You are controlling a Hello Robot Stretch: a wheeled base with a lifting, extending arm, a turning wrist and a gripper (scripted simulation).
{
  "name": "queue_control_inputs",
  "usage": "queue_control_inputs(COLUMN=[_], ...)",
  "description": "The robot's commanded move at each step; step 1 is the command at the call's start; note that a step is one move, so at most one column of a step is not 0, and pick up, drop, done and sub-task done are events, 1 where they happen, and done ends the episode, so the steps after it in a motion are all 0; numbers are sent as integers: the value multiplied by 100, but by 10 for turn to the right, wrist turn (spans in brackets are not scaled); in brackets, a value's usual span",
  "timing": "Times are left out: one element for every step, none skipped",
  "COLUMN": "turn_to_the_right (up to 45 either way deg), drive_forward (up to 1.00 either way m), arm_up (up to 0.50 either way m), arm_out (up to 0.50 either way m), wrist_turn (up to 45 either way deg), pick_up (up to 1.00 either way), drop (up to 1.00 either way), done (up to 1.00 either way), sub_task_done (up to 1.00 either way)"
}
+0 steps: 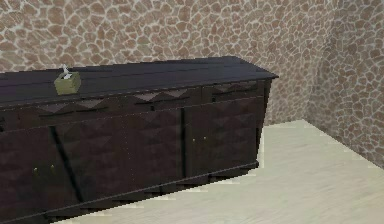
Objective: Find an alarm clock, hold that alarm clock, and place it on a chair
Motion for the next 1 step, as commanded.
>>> queue_control_inputs(turn_to_the_right=[0], drive_forward=[0], arm_up=[0], arm_out=[0], wrist_turn=[450], pick_up=[0], drop=[0], done=[0], sub_task_done=[0])
